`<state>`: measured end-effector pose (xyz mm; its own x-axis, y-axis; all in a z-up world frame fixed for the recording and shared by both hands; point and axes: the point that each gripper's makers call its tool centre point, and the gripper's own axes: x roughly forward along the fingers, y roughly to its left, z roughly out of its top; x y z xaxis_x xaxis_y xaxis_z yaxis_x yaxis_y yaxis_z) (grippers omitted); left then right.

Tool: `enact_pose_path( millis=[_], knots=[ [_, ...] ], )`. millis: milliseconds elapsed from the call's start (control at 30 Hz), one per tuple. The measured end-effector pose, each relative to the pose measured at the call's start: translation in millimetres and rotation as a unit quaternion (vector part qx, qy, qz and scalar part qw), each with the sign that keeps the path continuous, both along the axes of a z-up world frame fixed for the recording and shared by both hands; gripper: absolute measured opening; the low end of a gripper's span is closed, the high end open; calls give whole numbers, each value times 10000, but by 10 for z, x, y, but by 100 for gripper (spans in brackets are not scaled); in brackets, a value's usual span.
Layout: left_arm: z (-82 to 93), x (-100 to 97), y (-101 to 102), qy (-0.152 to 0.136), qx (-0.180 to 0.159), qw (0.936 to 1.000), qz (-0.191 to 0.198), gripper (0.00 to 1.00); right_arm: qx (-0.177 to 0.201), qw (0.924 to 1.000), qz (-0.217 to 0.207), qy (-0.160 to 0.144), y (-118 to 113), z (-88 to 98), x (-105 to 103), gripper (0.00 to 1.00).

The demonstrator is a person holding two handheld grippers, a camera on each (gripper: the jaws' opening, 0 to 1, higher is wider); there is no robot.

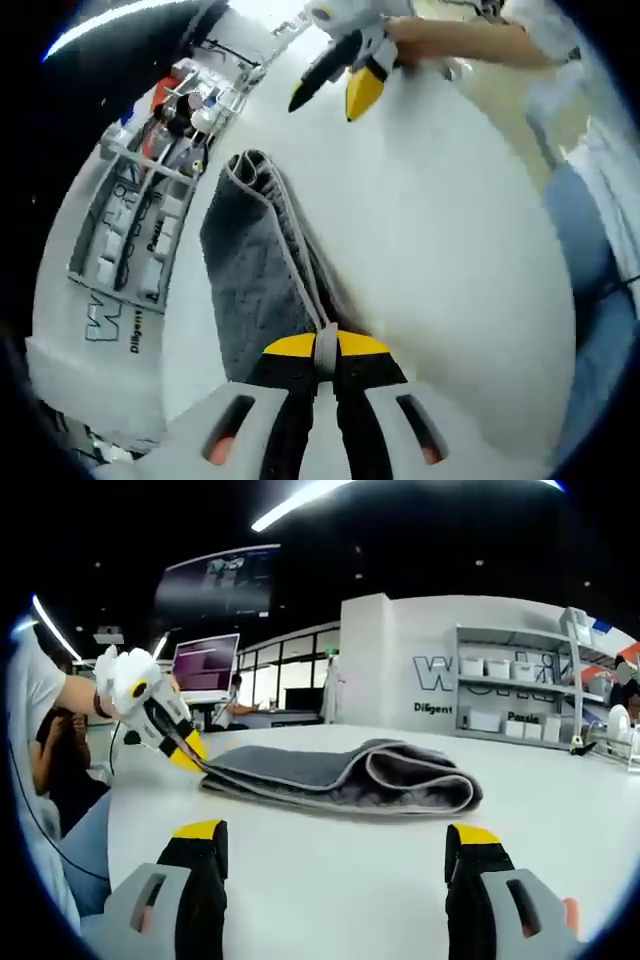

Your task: Open the folded towel by lifting each exposed corner and separating the folded layers until the towel lies flat within the target outline without major curled edges

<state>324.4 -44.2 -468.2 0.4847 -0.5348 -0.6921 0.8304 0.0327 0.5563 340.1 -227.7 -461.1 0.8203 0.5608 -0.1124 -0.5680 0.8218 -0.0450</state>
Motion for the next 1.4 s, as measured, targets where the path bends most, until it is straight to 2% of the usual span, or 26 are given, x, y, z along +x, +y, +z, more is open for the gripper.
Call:
enact_pose_path(
  millis=[100, 233, 267, 367, 433, 500, 533, 600, 633, 767, 867, 967, 1000, 1133, 1167, 1300, 1400],
  knots=[
    [59, -210, -191, 703, -571, 9959, 3, 4, -25, 10000, 27, 20, 8, -8, -4, 91],
    [210, -412, -401, 1364, -1233, 9830, -17, 4, -44, 10000, 82, 15, 28, -8, -14, 91],
    [279, -465, -465, 1467, -1413, 9790, -75, 4, -37, 9999, 106, 27, 34, -9, -18, 91],
    [406, -566, -542, 1553, -1650, 9738, -202, 4, -31, 9999, 153, 40, 46, -11, -23, 91],
    [478, -620, -574, 1717, -1853, 9673, -226, 4, -66, 9999, 143, 65, 44, -24, -19, 90],
    [598, -662, -599, 1944, -2196, 9558, -228, 4, -89, 9998, 134, 87, 42, -32, -14, 90],
    [649, -642, -591, 1945, -2316, 9530, -197, 4, -91, 9998, 130, 93, 41, -35, -14, 90],
    [714, -474, -491, 1513, -2316, 9609, 89, 4, -77, 9998, 115, 121, 37, -42, -12, 90],
    [750, -398, -447, 1353, -2356, 9621, 222, 4, -73, 9998, 111, 142, 36, -48, -11, 90],
    [892, -140, -265, 1298, -2817, 9477, 759, 4, -77, 9998, 109, 178, 39, -61, -8, 90],
    [981, 114, -35, 1106, -3098, 9356, 1278, 5, -85, 9997, 100, 206, 38, -74, -1, 89],
    [1042, 241, 133, 1094, -3431, 9183, 1645, 5, -94, 9997, 95, 209, 40, -79, -1, 89],
    [1058, 273, 183, 1057, -3500, 9148, 1716, 5, -99, 9997, 93, 209, 40, -80, 0, 89],
    [1072, 390, 384, 633, -3456, 9172, 1879, 5, -100, 9997, 90, 196, 45, -77, 0, 89],
    [1065, 406, 424, 603, -3466, 9163, 1915, 5, -99, 9997, 90, 192, 45, -77, 0, 88],
    [1066, 513, 608, 485, -3605, 9055, 2184, 5, -93, 9998, 73, 187, 44, -77, -1, 88],
    [1026, 588, 720, 388, -3571, 9031, 2351, 5, -94, 9998, 64, 191, 38, -80, -1, 88]
  ],
)
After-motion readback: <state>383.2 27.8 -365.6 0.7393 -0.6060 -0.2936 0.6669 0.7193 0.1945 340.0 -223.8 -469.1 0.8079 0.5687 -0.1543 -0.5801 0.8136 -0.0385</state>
